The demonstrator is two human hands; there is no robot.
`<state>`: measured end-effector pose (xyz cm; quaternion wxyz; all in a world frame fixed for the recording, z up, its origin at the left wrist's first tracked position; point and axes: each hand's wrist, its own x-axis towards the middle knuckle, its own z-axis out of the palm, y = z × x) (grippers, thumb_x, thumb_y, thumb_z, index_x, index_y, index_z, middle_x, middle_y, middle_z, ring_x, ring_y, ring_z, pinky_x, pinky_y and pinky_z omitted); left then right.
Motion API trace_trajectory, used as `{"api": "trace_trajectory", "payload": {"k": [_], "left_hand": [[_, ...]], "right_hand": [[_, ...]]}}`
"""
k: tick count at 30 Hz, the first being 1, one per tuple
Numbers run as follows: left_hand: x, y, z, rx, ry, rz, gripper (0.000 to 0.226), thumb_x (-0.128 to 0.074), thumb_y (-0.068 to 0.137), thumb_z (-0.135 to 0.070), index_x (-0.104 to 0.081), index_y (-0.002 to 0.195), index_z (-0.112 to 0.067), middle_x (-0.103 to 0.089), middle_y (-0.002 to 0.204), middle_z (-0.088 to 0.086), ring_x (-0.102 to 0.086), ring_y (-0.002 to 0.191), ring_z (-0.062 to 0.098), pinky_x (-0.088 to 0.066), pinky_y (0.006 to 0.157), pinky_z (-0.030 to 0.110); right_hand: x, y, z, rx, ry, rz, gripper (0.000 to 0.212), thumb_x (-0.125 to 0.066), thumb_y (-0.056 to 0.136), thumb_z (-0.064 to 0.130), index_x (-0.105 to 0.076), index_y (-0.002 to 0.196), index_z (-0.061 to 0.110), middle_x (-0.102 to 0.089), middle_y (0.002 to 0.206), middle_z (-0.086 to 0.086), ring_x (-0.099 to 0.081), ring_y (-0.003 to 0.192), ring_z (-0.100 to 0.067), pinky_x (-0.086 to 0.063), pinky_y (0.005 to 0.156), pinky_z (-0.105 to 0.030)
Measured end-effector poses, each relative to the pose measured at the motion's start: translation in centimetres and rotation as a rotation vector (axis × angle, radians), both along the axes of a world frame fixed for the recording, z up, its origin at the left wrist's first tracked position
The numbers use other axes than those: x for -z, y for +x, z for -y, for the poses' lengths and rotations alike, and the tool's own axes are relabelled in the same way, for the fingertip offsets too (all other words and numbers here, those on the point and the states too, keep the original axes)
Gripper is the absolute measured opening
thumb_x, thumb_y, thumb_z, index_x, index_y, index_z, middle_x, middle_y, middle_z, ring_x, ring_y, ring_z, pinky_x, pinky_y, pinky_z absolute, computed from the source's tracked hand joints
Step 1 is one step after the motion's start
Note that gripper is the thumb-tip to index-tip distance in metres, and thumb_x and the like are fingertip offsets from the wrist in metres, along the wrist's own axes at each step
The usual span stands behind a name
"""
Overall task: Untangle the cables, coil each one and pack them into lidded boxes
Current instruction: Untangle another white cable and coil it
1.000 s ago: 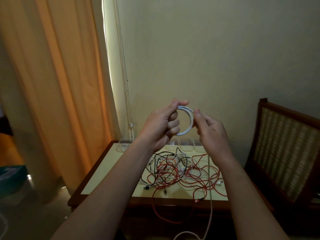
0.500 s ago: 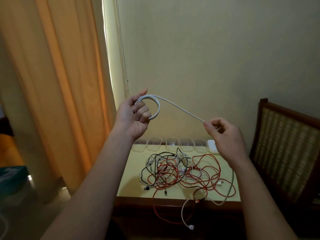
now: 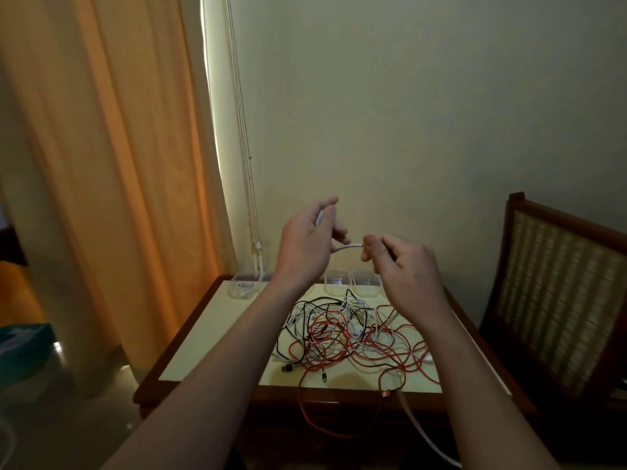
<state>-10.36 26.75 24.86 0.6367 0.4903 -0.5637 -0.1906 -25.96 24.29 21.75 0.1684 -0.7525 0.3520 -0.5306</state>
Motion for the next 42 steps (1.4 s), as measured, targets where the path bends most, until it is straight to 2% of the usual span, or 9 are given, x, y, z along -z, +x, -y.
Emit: {"api": "trace_trajectory", "payload": {"k": [2,5,10,14,20,30,35,38,42], "left_hand": [[0.4,-0.5,-0.1,0.000,0.014,0.096,0.030,-0.045,0.106,-0.023,-0.060,0.132,-0.020,-0.068,0.077,0.000,-0.068,0.068,0.012,-0.056,0.071,0.034],[0.5,-0.9,-0.1,0.053,0.060,0.097,0.028,-0.047,0.105,-0.025,-0.065,0.126,-0.020,-0.058,0.066,-0.005,-0.056,0.055,0.014,-0.047,0.057,0.030],[-0.2,-1.2,-0.1,0.296,0.188,-0.193,0.026,-0.049,0.103,-0.018,-0.074,0.107,-0.013,-0.035,0.051,-0.012,-0.026,0.047,0.008,-0.022,0.051,0.027],[-1.0,-1.2,-0.6,0.519,0.262,-0.446,0.030,-0.055,0.100,-0.027,-0.070,0.112,-0.003,-0.013,0.057,-0.007,-0.011,0.044,0.007,-0.011,0.042,0.021],[-1.7,-1.2,-1.0,0.756,0.290,-0.646,0.031,-0.048,0.103,-0.027,-0.065,0.114,-0.004,-0.016,0.054,-0.008,-0.017,0.035,0.002,-0.010,0.038,0.017],[-1.5,-1.2,-1.3,0.821,0.316,-0.701,0.030,-0.043,0.104,-0.026,-0.066,0.110,-0.008,-0.025,0.051,-0.009,-0.020,0.034,0.004,-0.014,0.037,0.017],[-1.2,-2.0,-1.2,0.731,0.281,-0.649,0.030,-0.054,0.100,-0.036,-0.069,0.081,-0.019,-0.009,0.058,-0.006,-0.013,0.038,0.004,-0.013,0.034,0.017],[-1.1,-2.2,-1.1,0.695,0.254,-0.654,0.027,-0.053,0.102,-0.033,-0.069,0.086,-0.018,-0.009,0.061,-0.005,-0.007,0.045,0.007,-0.010,0.036,0.018],[-1.0,-1.9,-0.9,0.677,0.240,-0.652,0.024,-0.053,0.102,-0.030,-0.069,0.093,-0.015,-0.018,0.054,-0.008,-0.013,0.040,0.003,-0.009,0.036,0.018]], "right_hand": [[-0.4,0.2,-0.1,0.004,-0.022,0.017,0.036,-0.053,0.103,0.039,-0.066,0.073,0.024,-0.055,0.053,0.002,-0.044,0.047,-0.006,-0.033,0.049,-0.024],[-1.0,0.2,-0.3,0.022,-0.047,0.045,0.036,-0.055,0.102,0.040,-0.070,0.077,0.019,-0.056,0.056,-0.001,-0.046,0.050,-0.008,-0.034,0.051,-0.024],[-1.4,0.0,-0.3,0.047,-0.025,0.170,0.036,-0.061,0.096,0.047,-0.066,0.082,0.015,-0.058,0.065,0.003,-0.046,0.057,-0.004,-0.038,0.053,-0.022],[-1.3,0.0,-0.1,0.096,0.047,0.180,0.038,-0.052,0.101,0.049,-0.063,0.084,0.017,-0.058,0.070,0.005,-0.046,0.059,-0.004,-0.036,0.053,-0.017],[-1.5,1.0,-1.0,-0.008,0.097,0.142,0.046,-0.037,0.107,0.044,-0.065,0.077,0.024,-0.064,0.071,0.001,-0.051,0.059,-0.005,-0.040,0.056,-0.023],[-1.4,1.8,-1.5,-0.046,0.103,0.186,0.051,-0.032,0.109,0.042,-0.044,0.065,0.018,-0.043,0.061,-0.001,-0.035,0.051,-0.006,-0.029,0.046,-0.018],[-1.7,1.8,-1.7,-0.044,0.043,0.150,0.043,-0.032,0.109,0.045,-0.060,0.076,0.042,-0.043,0.060,0.001,-0.038,0.050,-0.005,-0.030,0.046,-0.018],[-1.7,1.7,-1.7,-0.031,0.033,0.165,0.049,-0.034,0.109,0.044,-0.053,0.064,0.048,-0.043,0.059,0.001,-0.037,0.050,-0.005,-0.030,0.046,-0.018],[-1.5,1.6,-1.5,-0.049,0.060,0.160,0.042,-0.036,0.108,0.045,-0.060,0.075,0.037,-0.041,0.061,0.001,-0.037,0.053,-0.007,-0.031,0.049,-0.025]]}}
